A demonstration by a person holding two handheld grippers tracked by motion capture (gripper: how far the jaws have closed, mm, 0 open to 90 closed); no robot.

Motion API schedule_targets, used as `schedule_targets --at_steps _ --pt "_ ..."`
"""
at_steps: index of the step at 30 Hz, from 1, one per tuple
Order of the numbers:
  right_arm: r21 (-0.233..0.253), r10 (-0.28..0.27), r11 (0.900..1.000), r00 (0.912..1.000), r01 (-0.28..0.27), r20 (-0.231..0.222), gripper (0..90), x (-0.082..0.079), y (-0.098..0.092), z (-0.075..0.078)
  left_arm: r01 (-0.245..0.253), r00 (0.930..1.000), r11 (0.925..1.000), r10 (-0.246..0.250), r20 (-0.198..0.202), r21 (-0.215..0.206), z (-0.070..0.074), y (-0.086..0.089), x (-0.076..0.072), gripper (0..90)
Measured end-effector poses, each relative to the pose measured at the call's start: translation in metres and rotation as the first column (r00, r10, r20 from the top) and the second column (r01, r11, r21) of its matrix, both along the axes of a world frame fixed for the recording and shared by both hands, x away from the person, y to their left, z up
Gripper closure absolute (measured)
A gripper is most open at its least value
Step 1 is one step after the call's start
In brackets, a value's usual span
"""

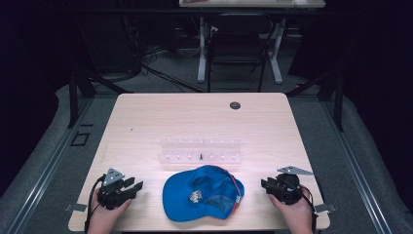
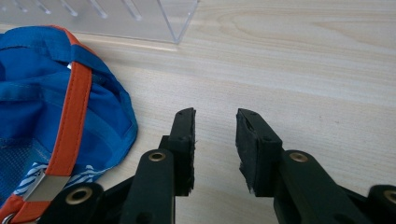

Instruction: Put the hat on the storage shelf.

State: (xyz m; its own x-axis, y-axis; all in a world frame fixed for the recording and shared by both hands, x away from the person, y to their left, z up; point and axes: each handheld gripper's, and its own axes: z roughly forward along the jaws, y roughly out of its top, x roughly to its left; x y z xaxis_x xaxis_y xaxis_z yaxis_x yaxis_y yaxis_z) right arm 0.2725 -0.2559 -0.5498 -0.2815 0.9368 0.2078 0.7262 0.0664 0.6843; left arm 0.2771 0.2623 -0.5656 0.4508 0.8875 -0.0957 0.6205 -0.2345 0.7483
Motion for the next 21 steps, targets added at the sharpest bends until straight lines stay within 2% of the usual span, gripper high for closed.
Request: schedule_targets --at_steps 4,7,10,12,16,20,21 --pt "0.004 -0.004 1.0 0.9999 0.004 -0.014 67.5 0.0 0.0 -0.001 -0.014 0.9999 0.9999 0.014 -0.001 0.003 0.0 0.0 0.0 58.0" --pt "0.02 0.0 1.0 0.9991 0.001 -0.042 67.3 -0.001 0.0 -0.001 -0.016 0.9999 0.9998 0.016 0.0 -0.011 0.001 0.001 0.0 58.1" --pt "0.036 0.002 0.999 0.9988 -0.001 -0.048 67.2 -0.001 0.001 0.0 -0.023 0.9997 0.9996 0.023 -0.001 -0.014 0.001 0.002 0.0 58.1" --pt "0.028 0.001 1.0 0.9987 0.0 -0.051 66.0 -0.001 0.002 0.002 -0.024 0.9997 0.9996 0.024 -0.002 -0.013 0.001 0.002 0.0 58.1" --pt "0.072 -0.008 0.997 0.9982 0.012 -0.059 67.1 -0.001 0.001 0.011 -0.03 0.9996 0.9993 0.029 -0.005 -0.023 0.002 0.003 -0.001 58.2" --pt "0.068 0.001 0.998 0.9979 0.003 -0.065 68.9 0.002 0.002 0.018 -0.027 0.9996 0.9992 0.027 -0.004 -0.028 0.003 0.004 -0.002 58.3" --pt "0.066 0.014 0.998 0.9966 -0.009 -0.082 68.8 0.003 0.004 0.021 -0.023 0.9997 0.9993 0.023 -0.004 -0.028 0.004 0.004 -0.002 58.3"
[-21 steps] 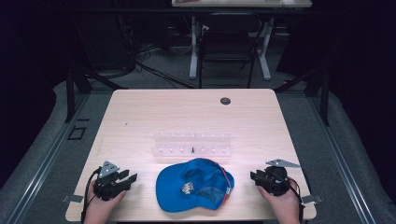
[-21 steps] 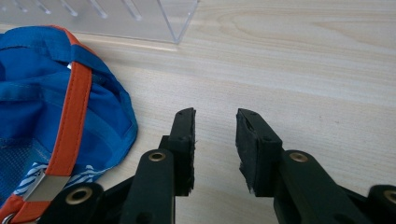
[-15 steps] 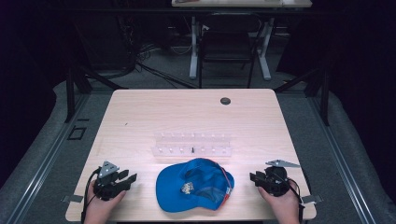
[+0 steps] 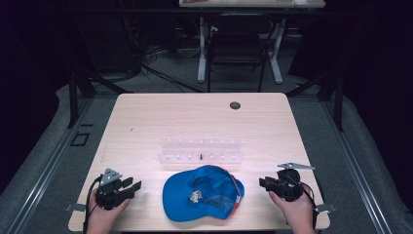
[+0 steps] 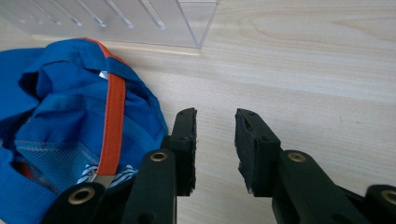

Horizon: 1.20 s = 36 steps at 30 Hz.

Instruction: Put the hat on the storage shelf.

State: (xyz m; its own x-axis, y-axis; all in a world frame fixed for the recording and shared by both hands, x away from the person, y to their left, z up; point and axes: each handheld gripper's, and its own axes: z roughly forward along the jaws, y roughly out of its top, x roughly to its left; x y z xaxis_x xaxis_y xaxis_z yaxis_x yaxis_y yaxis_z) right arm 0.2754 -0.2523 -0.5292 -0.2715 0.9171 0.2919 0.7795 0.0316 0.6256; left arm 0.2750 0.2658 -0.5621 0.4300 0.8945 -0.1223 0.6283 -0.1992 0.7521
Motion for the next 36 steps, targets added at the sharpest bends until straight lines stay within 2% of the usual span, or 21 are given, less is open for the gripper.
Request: schedule_targets --at_steps 6,8,11,15,16,27,28,31,33,36 --pt "-0.022 0.036 0.999 0.998 -0.037 -0.053 66.7 0.005 0.007 0.004 0.001 1.0 1.0 -0.001 -0.001 0.003 -0.001 -0.002 0.001 58.2" --pt "-0.018 0.069 0.997 0.9938 -0.071 -0.087 66.7 0.01 0.01 0.006 0.006 1.0 1.0 -0.006 -0.004 0.007 -0.001 -0.003 0.001 58.2" --pt "-0.026 0.079 0.996 0.9915 -0.082 -0.104 66.0 0.013 0.013 0.008 0.011 0.9999 0.9999 -0.01 -0.008 0.009 -0.001 -0.003 0.0 58.2" --pt "-0.05 0.097 0.993 0.9891 -0.103 -0.111 64.9 0.016 0.017 0.012 0.016 0.9998 0.9998 -0.016 -0.012 0.013 -0.001 -0.004 0.0 58.2" --pt "-0.033 0.099 0.994 0.9883 -0.104 -0.116 65.9 0.018 0.018 0.014 0.017 0.9998 0.9998 -0.017 -0.013 0.014 -0.001 -0.004 0.0 58.2" --pt "-0.04 0.123 0.991 0.9822 -0.13 -0.142 66.7 0.025 0.027 0.017 0.021 0.9997 0.9997 -0.021 -0.01 0.009 -0.002 -0.005 0.001 58.7" --pt "-0.035 0.132 0.99 0.9794 -0.139 -0.153 66.7 0.027 0.028 0.017 0.018 0.9998 0.9998 -0.018 -0.01 0.008 -0.002 -0.005 0.001 58.7" --pt "-0.034 0.132 0.99 0.9789 -0.139 -0.156 67.4 0.029 0.03 0.016 0.017 0.9998 0.9998 -0.016 -0.012 0.01 -0.002 -0.005 0.001 58.7" --pt "-0.033 0.139 0.989 0.9745 -0.147 -0.176 67.6 0.031 0.032 0.017 0.018 0.9998 0.9998 -0.017 -0.013 0.009 -0.002 -0.004 0.001 58.7" --pt "-0.026 0.133 0.99 0.974 -0.14 -0.183 67.0 0.034 0.038 0.015 0.022 0.9997 0.9997 -0.022 -0.009 0.008 -0.002 -0.005 0.001 58.7"
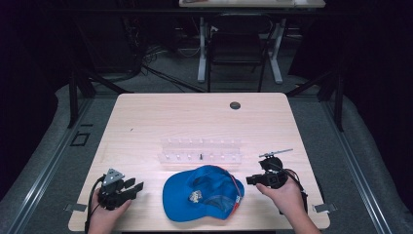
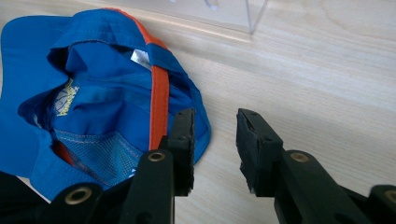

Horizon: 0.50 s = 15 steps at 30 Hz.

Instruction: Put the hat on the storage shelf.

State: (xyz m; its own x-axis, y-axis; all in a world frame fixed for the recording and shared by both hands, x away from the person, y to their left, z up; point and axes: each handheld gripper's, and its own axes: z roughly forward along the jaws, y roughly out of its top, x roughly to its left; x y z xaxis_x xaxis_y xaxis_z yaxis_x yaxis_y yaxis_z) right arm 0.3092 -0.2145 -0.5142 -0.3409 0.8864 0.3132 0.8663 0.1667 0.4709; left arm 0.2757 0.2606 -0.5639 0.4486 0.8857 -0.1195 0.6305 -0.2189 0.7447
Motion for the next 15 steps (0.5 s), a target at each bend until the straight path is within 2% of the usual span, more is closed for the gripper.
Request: schedule_targets --at_steps 1,2,5,7,15 --pt "0.0 0.0 1.0 1.0 0.0 0.0 67.0 0.0 0.0 0.0 0.001 1.0 1.0 -0.001 -0.001 0.001 0.0 0.0 0.0 58.7" --pt "-0.007 0.026 1.0 0.9993 -0.026 -0.027 66.4 0.002 0.002 0.0 0.002 1.0 1.0 -0.002 -0.005 0.002 -0.001 -0.001 0.0 58.7" --pt "-0.007 0.032 0.999 0.9989 -0.032 -0.033 65.7 0.005 0.004 -0.001 0.002 1.0 1.0 -0.002 -0.005 0.004 -0.001 -0.001 0.0 58.7" --pt "-0.012 0.038 0.999 0.9978 -0.039 -0.054 65.4 0.008 0.008 -0.003 0.002 1.0 1.0 -0.002 -0.004 0.003 -0.001 -0.001 0.001 58.7" --pt "-0.031 0.052 0.998 0.9959 -0.054 -0.074 64.0 0.015 0.016 -0.012 0.002 1.0 1.0 -0.002 -0.004 0.003 -0.001 -0.001 0.001 58.7"
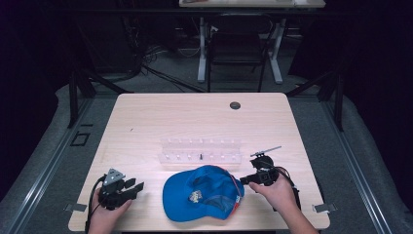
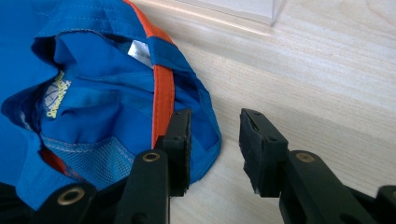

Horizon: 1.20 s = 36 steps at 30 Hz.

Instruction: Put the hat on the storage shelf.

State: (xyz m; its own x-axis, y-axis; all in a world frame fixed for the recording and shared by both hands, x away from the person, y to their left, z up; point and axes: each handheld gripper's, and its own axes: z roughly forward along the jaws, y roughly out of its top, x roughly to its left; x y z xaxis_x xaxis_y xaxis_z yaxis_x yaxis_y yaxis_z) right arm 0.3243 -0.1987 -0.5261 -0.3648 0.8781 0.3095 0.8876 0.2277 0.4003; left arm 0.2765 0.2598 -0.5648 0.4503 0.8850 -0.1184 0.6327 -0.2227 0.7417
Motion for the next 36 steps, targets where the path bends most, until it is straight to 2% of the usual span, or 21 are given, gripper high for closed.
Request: schedule_targets --at_steps 20,23,24,27,29,33,34,35,36 --pt "-0.015 0.044 0.999 0.9975 -0.045 -0.056 64.5 0.007 0.012 -0.012 0.001 1.0 1.0 -0.001 -0.004 0.004 0.0 0.0 0.0 58.7" --pt "-0.026 0.042 0.999 0.9976 -0.043 -0.056 65.4 0.008 0.014 -0.014 0.002 1.0 1.0 -0.002 -0.003 0.004 0.0 0.0 0.0 58.7" --pt "-0.035 0.053 0.998 0.9963 -0.055 -0.068 65.4 0.009 0.013 -0.014 0.001 1.0 1.0 -0.001 -0.003 0.004 0.0 0.0 0.0 58.8" --pt "-0.032 0.058 0.998 0.9963 -0.06 -0.063 65.0 0.01 0.016 -0.017 0.003 1.0 1.0 -0.003 -0.004 0.004 0.0 0.0 0.001 58.7" --pt "-0.051 0.067 0.996 0.9956 -0.071 -0.066 63.9 0.01 0.018 -0.018 0.003 1.0 1.0 -0.003 -0.005 0.005 0.0 0.0 0.001 58.7" --pt "-0.026 0.058 0.998 0.9957 -0.06 -0.072 64.7 0.012 0.02 -0.022 0.005 1.0 1.0 -0.005 -0.005 0.006 0.0 0.0 0.001 58.7" --pt "-0.009 0.032 0.999 0.9977 -0.033 -0.06 65.9 0.011 0.022 -0.025 0.005 1.0 1.0 -0.005 -0.005 0.006 0.0 0.0 0.001 58.7" --pt "-0.013 0.036 0.999 0.9973 -0.036 -0.064 66.5 0.012 0.022 -0.025 0.005 1.0 1.0 -0.005 -0.005 0.006 0.0 0.0 0.001 58.8" --pt "-0.032 0.06 0.997 0.9944 -0.063 -0.086 68.0 0.013 0.022 -0.024 0.005 1.0 1.0 -0.005 -0.004 0.006 0.0 0.0 0.001 58.7"
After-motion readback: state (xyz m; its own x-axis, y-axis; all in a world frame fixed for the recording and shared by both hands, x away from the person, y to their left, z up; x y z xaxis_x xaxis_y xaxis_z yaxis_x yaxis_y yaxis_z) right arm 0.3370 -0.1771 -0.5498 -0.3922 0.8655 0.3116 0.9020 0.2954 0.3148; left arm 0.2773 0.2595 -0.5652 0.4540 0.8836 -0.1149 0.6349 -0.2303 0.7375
